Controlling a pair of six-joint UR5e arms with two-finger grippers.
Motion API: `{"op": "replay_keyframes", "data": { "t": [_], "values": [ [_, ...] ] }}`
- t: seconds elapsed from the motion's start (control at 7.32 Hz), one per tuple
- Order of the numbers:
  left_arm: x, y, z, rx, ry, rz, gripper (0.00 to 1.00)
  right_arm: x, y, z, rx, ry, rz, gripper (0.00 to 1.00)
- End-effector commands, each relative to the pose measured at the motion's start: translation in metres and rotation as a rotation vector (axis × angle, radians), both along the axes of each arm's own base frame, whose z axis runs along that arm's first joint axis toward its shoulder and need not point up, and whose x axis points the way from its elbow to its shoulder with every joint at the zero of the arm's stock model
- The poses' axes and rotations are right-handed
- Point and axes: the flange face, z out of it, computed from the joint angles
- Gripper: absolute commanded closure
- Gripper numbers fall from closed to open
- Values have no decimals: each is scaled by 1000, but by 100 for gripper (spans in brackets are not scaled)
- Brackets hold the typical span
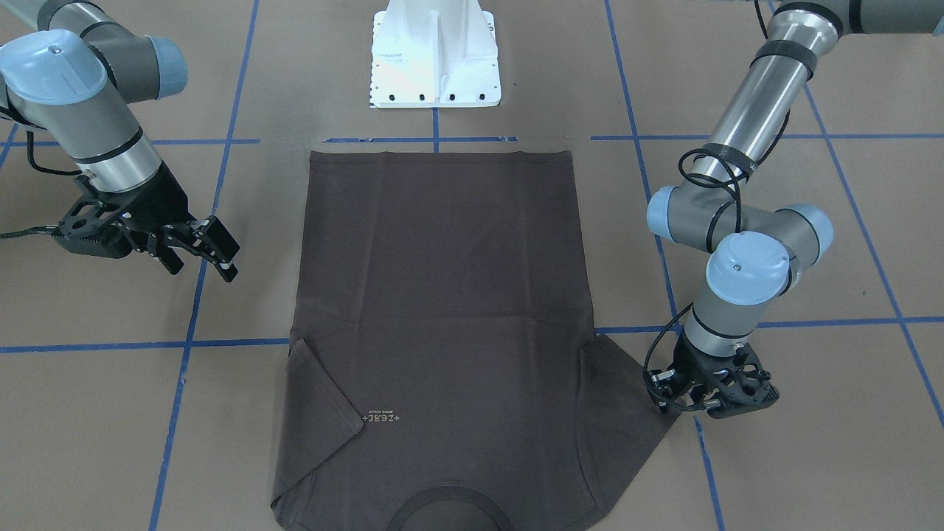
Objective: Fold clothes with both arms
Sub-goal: 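Move the left gripper to the sleeve nearest it while the right gripper draws back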
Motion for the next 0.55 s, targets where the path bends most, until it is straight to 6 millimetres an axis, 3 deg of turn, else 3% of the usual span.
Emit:
{"op": "replay_keyframes", "data": {
  "t": [0.0,0.41],
  "values": [
    [1,0,0,0,0,1,41,-1,0,0,-1,0,-1,0],
    [2,-1,2,-4,-2,2,42,-1,0,0,-1,-1,-2,0]
  ]
}}
